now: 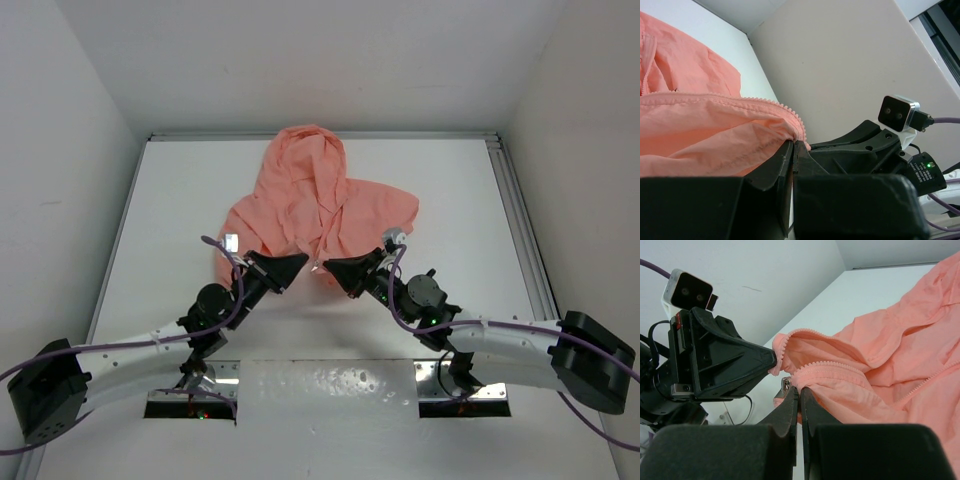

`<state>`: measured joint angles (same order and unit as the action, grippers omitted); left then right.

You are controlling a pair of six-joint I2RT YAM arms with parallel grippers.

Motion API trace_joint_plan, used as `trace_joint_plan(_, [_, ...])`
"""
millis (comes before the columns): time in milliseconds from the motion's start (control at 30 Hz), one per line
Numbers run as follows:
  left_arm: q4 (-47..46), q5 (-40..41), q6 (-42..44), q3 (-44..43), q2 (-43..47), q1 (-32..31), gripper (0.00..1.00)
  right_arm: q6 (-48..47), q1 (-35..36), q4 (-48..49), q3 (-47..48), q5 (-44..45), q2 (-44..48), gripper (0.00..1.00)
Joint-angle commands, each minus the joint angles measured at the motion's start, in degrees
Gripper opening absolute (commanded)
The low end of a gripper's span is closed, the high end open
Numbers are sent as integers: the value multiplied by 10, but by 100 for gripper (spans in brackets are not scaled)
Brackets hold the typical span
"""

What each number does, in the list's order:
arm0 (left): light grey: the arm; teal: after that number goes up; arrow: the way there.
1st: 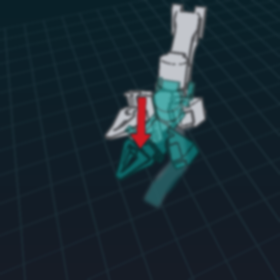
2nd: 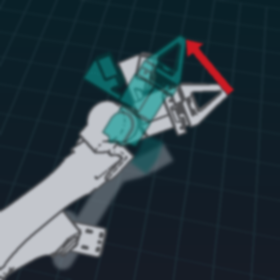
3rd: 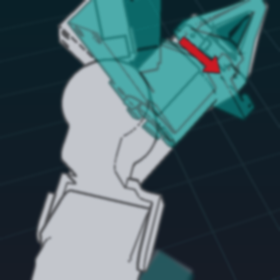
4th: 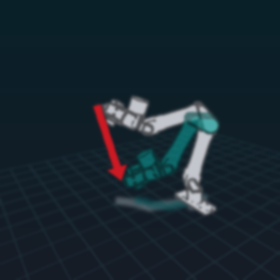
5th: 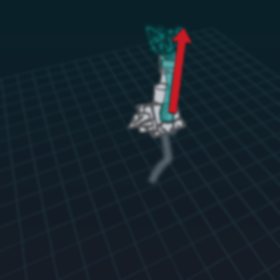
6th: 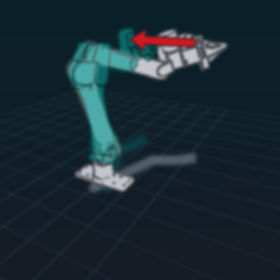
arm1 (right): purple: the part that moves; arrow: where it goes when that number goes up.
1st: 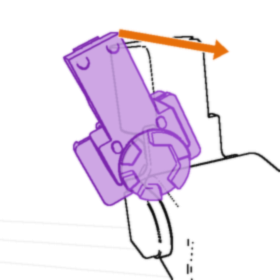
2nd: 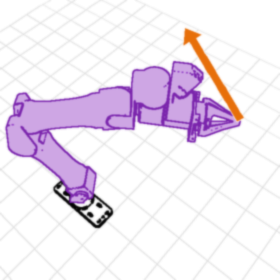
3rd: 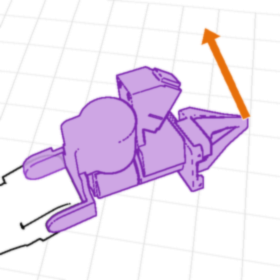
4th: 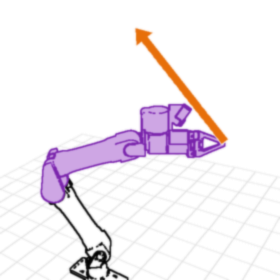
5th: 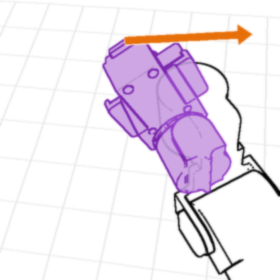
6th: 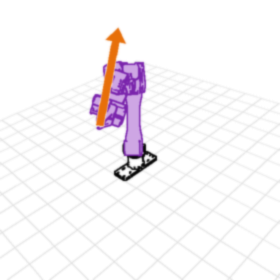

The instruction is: Zip up the jacket

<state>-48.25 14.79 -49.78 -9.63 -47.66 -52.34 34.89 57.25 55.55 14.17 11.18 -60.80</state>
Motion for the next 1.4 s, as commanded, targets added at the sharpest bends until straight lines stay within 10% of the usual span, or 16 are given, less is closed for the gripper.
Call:
trace_joint_plan(0, [-29,-1,2,0,1,-8,0,-4,6,31,21,-2,5,0])
trace_joint_plan(1367, [-28,9,7,3,4,-18,0,-19,15,13,20,24,17,0])
